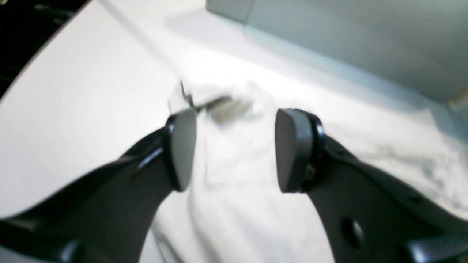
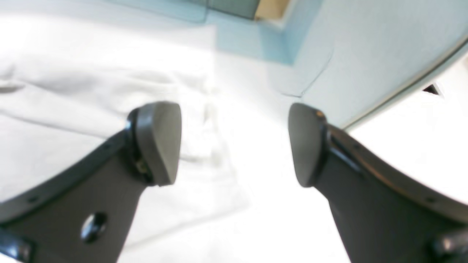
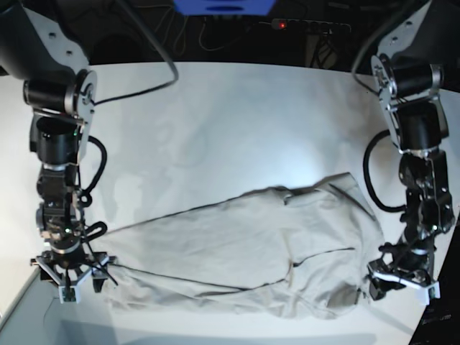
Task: Layout the t-shirt on the table in an organized manner, then fold the t-shirt properly
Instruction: 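Lower the shirt onto the table with both grippers and release it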
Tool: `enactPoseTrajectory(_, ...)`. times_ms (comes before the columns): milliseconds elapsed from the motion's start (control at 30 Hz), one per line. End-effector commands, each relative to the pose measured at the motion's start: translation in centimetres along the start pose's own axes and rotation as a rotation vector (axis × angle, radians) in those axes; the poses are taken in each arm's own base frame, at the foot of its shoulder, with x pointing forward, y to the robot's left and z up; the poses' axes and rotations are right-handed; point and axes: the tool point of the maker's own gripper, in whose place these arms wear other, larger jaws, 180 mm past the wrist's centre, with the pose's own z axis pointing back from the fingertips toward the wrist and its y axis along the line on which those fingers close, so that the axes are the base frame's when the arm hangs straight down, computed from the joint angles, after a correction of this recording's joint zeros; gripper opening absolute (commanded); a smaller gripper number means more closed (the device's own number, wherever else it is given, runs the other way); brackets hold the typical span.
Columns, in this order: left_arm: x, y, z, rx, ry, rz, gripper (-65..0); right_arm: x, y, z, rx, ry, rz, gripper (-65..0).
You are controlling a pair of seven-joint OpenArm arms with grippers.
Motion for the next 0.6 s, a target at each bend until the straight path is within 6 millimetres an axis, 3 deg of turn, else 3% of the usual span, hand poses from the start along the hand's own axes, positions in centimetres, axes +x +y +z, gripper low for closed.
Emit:
enactPoseTrajectory(0,1.8,0.1,0.3,-0.006,-0.06,-0.008,-31.7,1.8,-0.8,-0.1,-0.021,-0.056,-0.001,-19.7)
enactPoseTrajectory(100,-2.0,1.2,1.2,0.015,0.011,-0.004,-31.7,-1.4,0.9,0.9,0.006,-0.003,-0.006,-19.7)
enactPoseTrajectory(233,-6.5,1.1,1.4,0.022,0.098,0.027,-31.7,-3.3,1.7,2.8,0.013,0.005,0.01,-19.7)
enactPoseTrajectory(300,-9.1,1.0,1.3,0.027,0.158,0.058,-31.7,-3.1,3.0,3.9,0.022,-0.019,0.002,-19.7)
enactPoseTrajectory(433,-14.0,1.3,1.4,0.048,0.271,0.117,-31.7,-3.1,3.8,7.2,0.018,-0.062,0.016,-19.7)
enactPoseTrajectory(567,-15.9,1.6,1.5,0.061,0.327,0.131,-31.7,-3.0,4.7,10.4,0.017,-0.093,0.016,-19.7)
